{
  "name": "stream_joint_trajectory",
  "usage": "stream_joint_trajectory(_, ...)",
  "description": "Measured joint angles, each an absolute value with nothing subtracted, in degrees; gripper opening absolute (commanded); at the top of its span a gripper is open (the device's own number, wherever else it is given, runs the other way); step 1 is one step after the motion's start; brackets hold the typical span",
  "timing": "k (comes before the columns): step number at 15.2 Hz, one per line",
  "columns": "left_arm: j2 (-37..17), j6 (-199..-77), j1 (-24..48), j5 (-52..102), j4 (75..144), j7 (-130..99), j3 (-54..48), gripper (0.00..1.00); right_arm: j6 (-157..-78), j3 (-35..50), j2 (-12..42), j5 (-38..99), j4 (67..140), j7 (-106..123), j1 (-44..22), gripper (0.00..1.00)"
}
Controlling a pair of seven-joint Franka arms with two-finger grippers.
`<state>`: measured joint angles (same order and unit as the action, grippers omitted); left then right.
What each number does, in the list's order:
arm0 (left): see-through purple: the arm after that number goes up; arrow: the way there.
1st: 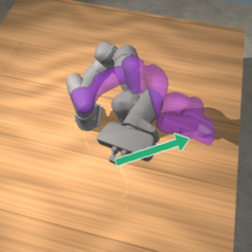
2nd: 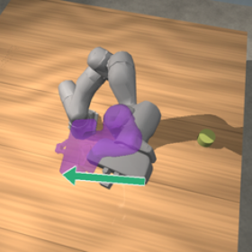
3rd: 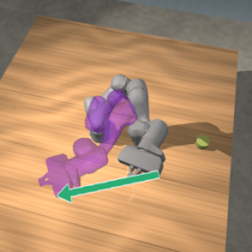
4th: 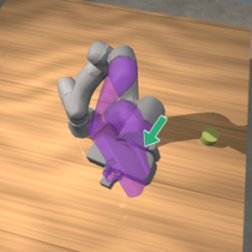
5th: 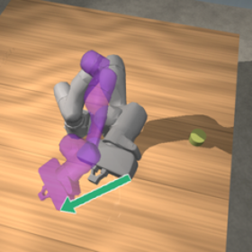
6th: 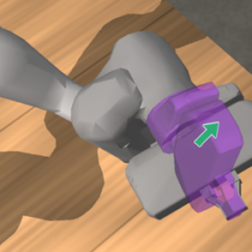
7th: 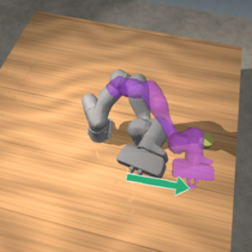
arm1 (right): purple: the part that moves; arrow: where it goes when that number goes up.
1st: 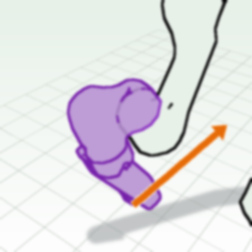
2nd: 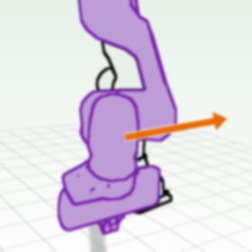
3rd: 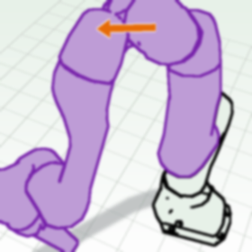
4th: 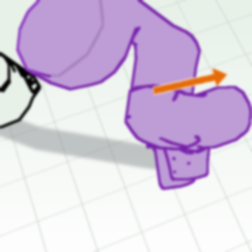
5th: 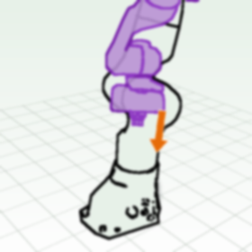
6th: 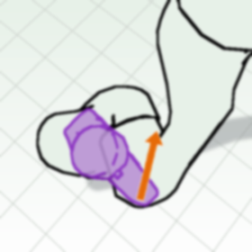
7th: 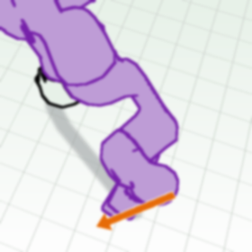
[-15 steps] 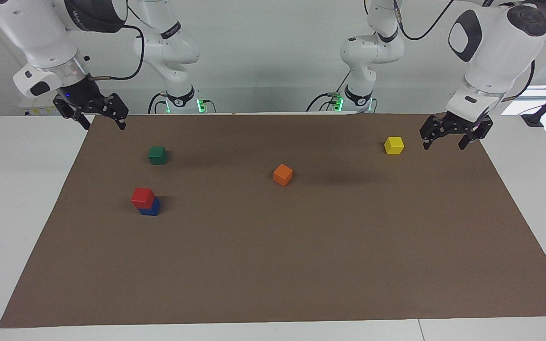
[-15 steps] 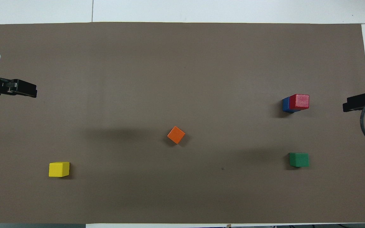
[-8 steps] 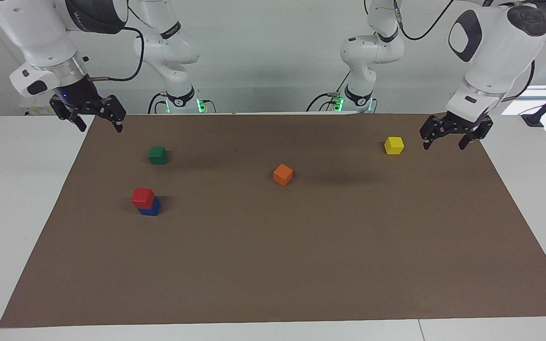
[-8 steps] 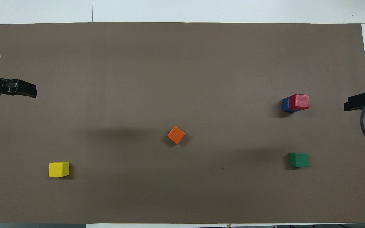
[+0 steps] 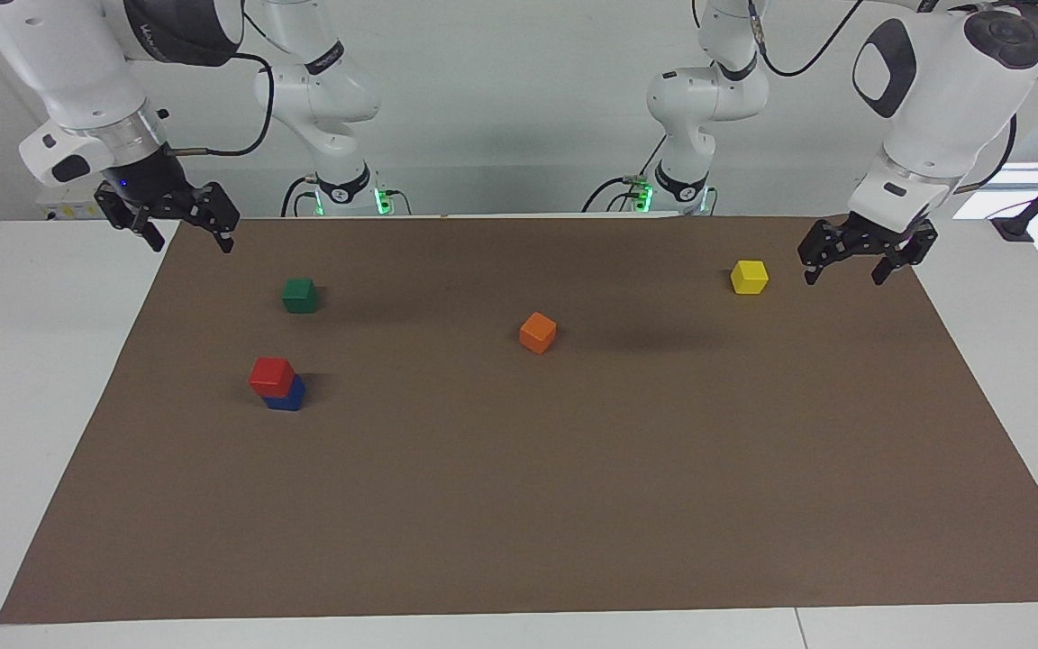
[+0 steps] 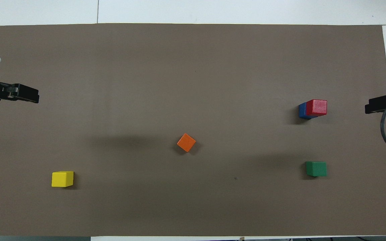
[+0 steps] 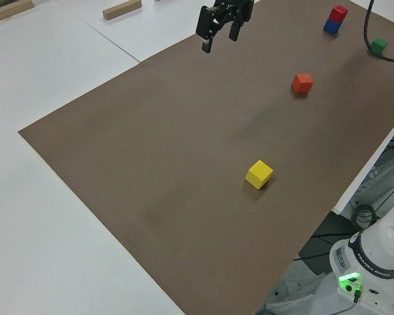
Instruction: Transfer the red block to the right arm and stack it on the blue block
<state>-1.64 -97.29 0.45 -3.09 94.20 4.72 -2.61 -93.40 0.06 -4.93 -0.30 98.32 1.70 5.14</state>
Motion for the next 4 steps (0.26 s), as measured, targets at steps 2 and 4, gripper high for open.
stream_joint_trajectory(2,-1.64,-97.29,0.45,-3.09,94.20,4.72,-2.61,1.00,-93.33,0.06,-4.93,-0.30,98.32,1.70,5.14,1.00)
stream_joint_trajectory(4,-1.64,-97.29,0.45,-3.09,94.20,4.72,-2.61,1.00,-93.15,0.06,-4.92,-0.30,98.32,1.70,5.14,1.00)
